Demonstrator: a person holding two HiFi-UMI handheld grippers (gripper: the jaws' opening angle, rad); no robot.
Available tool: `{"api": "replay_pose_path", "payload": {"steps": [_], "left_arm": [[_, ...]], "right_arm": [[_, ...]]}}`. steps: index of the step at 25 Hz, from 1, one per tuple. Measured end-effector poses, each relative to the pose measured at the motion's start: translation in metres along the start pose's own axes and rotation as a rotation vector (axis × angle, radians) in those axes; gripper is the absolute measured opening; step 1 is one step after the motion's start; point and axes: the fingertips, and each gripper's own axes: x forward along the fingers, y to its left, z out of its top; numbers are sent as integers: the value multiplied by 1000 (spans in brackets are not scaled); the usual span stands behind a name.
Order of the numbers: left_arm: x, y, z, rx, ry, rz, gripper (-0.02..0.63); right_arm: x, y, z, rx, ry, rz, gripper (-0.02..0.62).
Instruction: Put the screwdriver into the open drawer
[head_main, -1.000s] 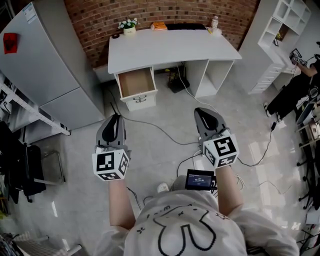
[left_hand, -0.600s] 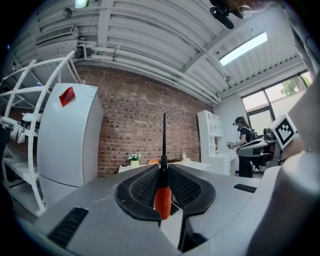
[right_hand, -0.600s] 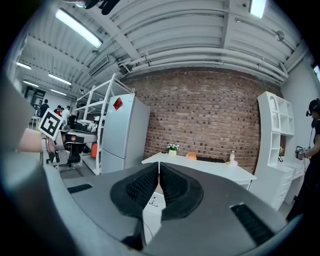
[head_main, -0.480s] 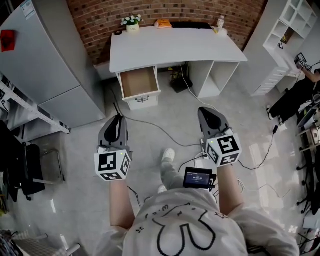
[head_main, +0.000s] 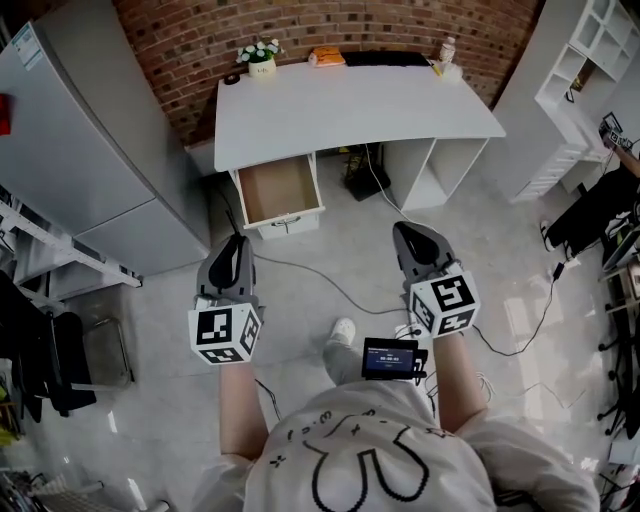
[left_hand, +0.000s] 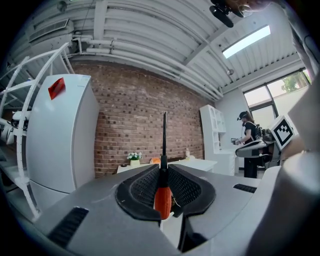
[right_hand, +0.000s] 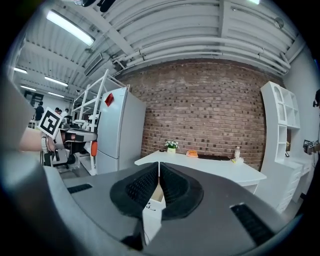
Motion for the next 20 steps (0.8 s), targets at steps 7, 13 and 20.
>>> {"api": "replay_pose_path", "payload": {"steps": [7, 13, 20], "left_arm": [[80, 28, 3, -11, 21, 8, 61], [140, 38, 2, -23, 37, 1, 61], [195, 43, -2, -31, 54, -2, 61]], "right_arm": [[76, -40, 6, 14, 5, 6, 21], [116, -76, 0, 25, 32, -5, 21], [148, -118, -11, 61, 47, -36, 22]]}}
